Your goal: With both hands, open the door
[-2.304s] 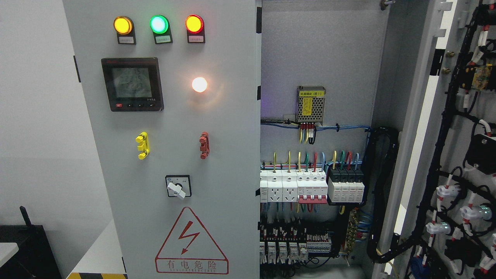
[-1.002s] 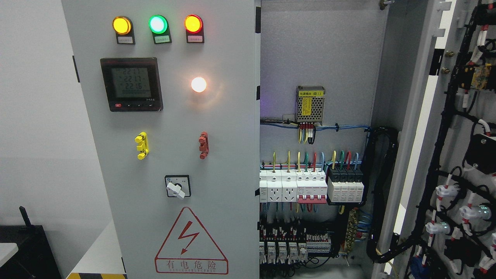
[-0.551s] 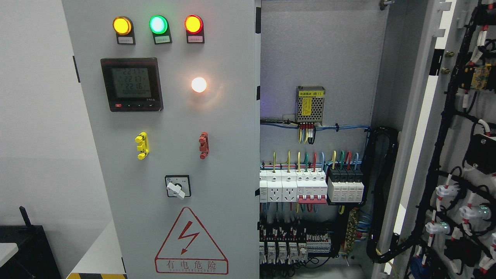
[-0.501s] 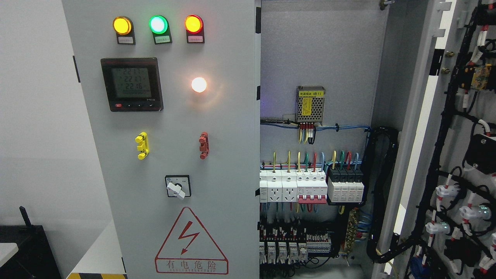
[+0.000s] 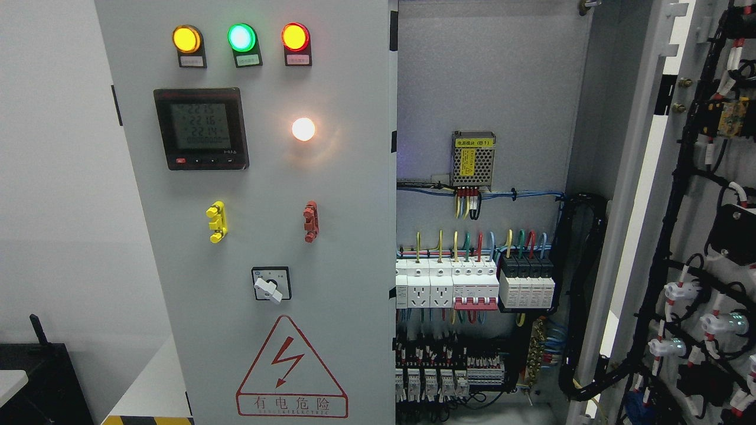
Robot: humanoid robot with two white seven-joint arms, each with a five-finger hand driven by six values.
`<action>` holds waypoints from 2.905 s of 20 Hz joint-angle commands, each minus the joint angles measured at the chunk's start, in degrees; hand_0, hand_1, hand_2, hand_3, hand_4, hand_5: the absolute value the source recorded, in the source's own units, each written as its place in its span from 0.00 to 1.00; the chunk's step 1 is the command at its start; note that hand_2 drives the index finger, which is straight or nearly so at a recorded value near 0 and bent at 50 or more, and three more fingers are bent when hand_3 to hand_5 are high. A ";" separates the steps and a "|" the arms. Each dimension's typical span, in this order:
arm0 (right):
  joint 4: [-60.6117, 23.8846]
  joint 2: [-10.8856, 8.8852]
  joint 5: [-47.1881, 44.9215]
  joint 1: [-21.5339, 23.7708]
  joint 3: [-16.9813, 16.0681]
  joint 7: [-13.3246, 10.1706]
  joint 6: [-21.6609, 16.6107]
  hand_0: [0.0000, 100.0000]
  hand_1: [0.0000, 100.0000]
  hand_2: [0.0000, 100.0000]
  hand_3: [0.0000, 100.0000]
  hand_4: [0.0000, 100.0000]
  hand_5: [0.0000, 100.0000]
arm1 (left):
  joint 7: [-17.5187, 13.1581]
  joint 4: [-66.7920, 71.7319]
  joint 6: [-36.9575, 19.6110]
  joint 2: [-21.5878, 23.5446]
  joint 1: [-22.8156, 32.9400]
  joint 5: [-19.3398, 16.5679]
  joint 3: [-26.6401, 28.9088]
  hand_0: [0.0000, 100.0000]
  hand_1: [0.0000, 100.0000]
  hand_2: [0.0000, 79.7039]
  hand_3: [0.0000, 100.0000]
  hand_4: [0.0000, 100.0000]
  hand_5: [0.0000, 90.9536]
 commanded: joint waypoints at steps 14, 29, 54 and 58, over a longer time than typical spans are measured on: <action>-36.57 -4.99 0.09 14.13 -0.10 -0.11 -1.03 0.38 0.00 0.00 0.00 0.00 0.00 | 1.23 -0.78 -0.22 -1.95 0.56 -7.34 5.31 0.00 0.00 0.00 0.00 0.00 0.00; -83.17 -11.33 -0.97 43.31 -0.81 -0.11 -12.25 0.38 0.00 0.00 0.00 0.00 0.00 | 0.88 -3.16 -0.66 -2.04 0.56 -6.46 -1.72 0.00 0.00 0.00 0.00 0.00 0.00; -98.57 -13.44 -1.14 35.35 13.61 -0.20 -31.61 0.38 0.00 0.00 0.00 0.00 0.00 | 0.62 -3.07 2.33 -2.04 0.56 -6.55 -1.90 0.00 0.00 0.00 0.00 0.00 0.00; -98.74 -12.21 -1.14 29.46 12.91 -0.20 -31.52 0.38 0.00 0.00 0.00 0.00 0.00 | 0.62 -3.07 2.33 -2.04 0.56 -6.55 -1.81 0.00 0.00 0.00 0.00 0.00 0.00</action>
